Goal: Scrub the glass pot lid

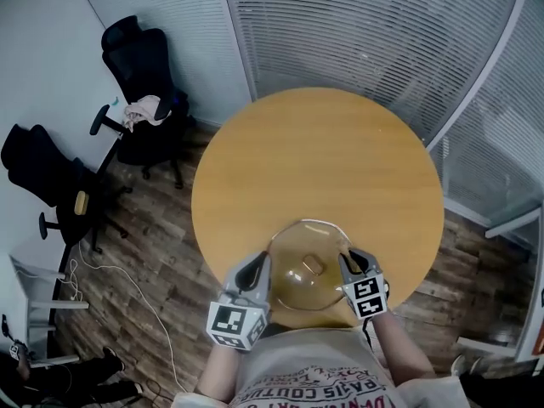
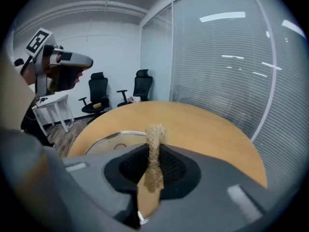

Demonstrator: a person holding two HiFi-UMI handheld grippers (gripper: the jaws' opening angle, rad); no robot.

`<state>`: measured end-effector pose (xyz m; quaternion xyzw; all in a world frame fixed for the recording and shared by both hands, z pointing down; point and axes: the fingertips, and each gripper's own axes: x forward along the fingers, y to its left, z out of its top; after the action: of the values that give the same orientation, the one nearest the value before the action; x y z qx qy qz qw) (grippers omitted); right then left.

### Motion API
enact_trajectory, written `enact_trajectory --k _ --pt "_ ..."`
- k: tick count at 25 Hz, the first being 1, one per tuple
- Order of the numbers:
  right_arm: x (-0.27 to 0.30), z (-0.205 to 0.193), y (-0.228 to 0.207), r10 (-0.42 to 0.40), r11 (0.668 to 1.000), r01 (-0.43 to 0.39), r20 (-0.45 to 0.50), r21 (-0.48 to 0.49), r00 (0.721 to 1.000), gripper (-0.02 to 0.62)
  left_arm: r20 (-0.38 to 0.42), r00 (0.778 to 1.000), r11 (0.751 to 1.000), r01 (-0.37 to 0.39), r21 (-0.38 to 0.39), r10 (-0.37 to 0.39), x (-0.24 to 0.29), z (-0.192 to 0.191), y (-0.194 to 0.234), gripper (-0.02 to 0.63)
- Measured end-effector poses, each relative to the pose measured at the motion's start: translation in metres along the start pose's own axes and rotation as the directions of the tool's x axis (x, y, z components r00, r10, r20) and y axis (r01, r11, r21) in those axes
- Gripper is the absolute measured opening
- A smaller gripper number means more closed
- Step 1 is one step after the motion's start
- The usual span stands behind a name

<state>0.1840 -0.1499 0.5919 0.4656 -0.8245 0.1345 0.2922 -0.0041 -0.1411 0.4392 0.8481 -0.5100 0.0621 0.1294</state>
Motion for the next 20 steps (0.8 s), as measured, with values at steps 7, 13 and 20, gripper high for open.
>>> enact_trajectory --k 7,13,20 --pt "0.054 -0.024 0.005 0.138 0.965 -0.165 -0.142 -0.206 0.980 0.061 -0.046 0.993 0.994 -0.111 -0.014 0.110 0.003 -0.021 0.015 0.008" --pt "0.082 -0.020 0.035 0.267 0.861 -0.308 -0.156 -0.404 0.951 0.061 -0.098 0.976 0.980 -0.196 -0.025 0.193 -0.009 -0.037 0.029 0.008" --pt "0.097 -0.034 0.051 0.248 0.757 -0.350 -0.252 -0.552 0.935 0.061 -0.123 0.964 0.971 -0.240 -0.022 0.235 -0.023 -0.048 0.036 0.008"
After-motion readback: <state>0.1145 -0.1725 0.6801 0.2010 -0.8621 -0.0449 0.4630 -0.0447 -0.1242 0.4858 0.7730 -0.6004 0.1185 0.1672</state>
